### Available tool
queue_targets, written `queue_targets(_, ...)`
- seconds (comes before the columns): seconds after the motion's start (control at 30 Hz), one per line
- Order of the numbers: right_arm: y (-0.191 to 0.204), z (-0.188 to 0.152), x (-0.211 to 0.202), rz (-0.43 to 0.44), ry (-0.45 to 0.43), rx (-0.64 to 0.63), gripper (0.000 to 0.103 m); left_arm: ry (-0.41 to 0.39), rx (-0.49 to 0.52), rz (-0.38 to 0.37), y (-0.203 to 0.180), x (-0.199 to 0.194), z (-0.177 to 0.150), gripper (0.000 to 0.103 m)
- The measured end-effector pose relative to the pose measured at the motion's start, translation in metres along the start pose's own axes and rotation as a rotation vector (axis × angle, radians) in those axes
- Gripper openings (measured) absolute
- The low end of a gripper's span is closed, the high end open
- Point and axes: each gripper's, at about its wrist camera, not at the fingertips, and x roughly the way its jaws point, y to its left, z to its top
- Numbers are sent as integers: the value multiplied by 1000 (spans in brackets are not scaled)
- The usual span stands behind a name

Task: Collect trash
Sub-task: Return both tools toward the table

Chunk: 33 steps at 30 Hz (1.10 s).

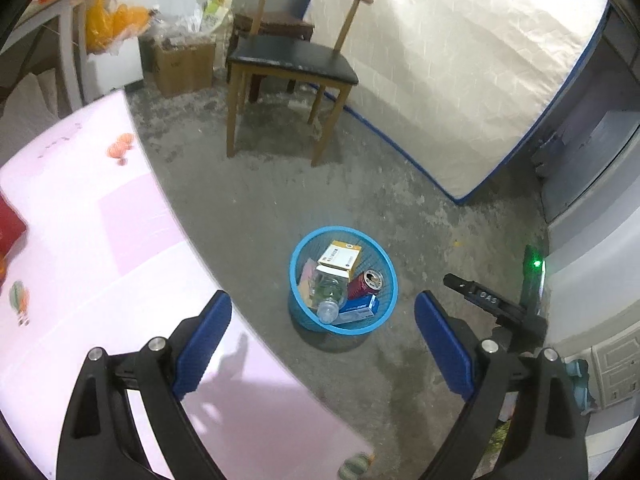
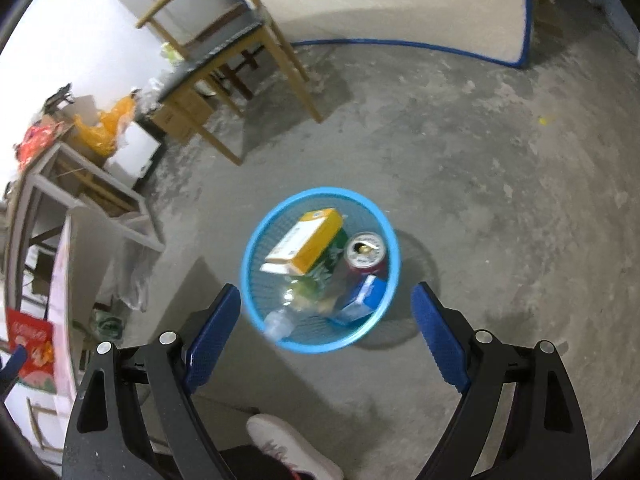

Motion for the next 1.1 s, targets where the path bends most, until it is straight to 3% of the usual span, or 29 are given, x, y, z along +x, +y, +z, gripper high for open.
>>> queue_targets(0.2,44,-8,-42,118,-45,-97,90,-110,-30,47,36,-60,-35,97)
queue_targets(0.33,88,-12,-64,205,-47,-189,90,-190,-111,73,74,-105,-66,97)
queue_targets(0.5,168,-22,-79,324,-21,-333,92,-256,-223,117,127,-150,-105,97)
queue_targets(0.73,285,-61,-73,440,37,-567,91,-375,-380,205,194,-199,-157,97)
queue_targets(0.93,387,-105,-42,526,111,-747,89,-462,-402,239,233,-226,-172,97)
queue_targets(1.1,455,-134,-12,545,135,-865,86,-480,-340,320,262,-228,-146,97)
